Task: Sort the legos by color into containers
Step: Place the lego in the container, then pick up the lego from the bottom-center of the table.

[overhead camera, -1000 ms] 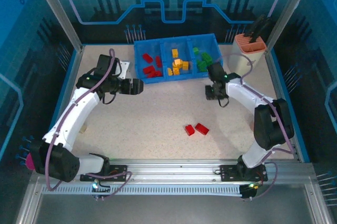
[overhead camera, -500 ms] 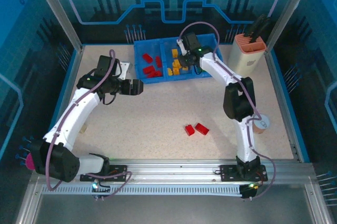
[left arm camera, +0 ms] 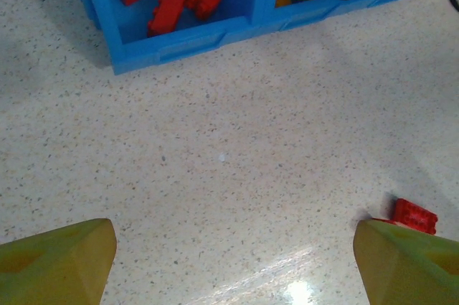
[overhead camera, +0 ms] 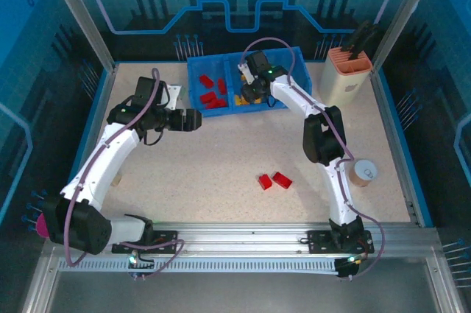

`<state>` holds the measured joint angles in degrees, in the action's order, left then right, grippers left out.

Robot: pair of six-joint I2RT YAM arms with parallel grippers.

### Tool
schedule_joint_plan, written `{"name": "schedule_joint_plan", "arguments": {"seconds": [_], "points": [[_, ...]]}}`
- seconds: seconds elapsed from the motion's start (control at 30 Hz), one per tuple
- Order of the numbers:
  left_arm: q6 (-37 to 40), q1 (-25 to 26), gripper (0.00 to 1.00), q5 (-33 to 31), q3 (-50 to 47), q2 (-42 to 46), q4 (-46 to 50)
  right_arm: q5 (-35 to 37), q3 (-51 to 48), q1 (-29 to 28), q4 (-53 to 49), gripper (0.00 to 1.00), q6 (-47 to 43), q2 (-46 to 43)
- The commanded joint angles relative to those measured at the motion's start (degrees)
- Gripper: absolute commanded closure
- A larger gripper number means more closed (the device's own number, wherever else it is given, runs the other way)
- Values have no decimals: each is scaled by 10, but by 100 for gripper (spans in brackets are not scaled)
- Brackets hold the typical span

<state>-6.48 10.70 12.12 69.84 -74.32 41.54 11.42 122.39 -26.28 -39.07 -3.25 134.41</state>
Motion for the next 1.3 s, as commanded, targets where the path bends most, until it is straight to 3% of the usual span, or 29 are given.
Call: {"name": "schedule_joint_plan", "arguments": {"seconds": [0.0, 0.2, 0.37, 0.6, 0.73, 1.0, 1.27], "points": [[-21, -5, 13, 37, 7, -6, -21, -14, 20, -2, -23, 44, 5, -1], [-19, -9, 12, 38, -3, 4, -29, -18, -91, -12, 8, 44, 29, -94], [-19, -9, 12, 43, -31, 8, -53, -13, -268, -29, 45, 43, 48, -250], [-13, -9, 11, 41, -40, 21, -59, -2, -446, -41, -70, 32, 125, -408], [-12, -9, 11, 41, -48, 21, -61, -7, -565, -50, -81, 30, 196, -472], [-16, -9, 11, 48, -46, 23, -66, -70, -671, -61, -64, 13, 228, -491], [-16, -9, 11, 49, -43, 22, -62, -83, -707, -72, -31, 12, 226, -464]]}}
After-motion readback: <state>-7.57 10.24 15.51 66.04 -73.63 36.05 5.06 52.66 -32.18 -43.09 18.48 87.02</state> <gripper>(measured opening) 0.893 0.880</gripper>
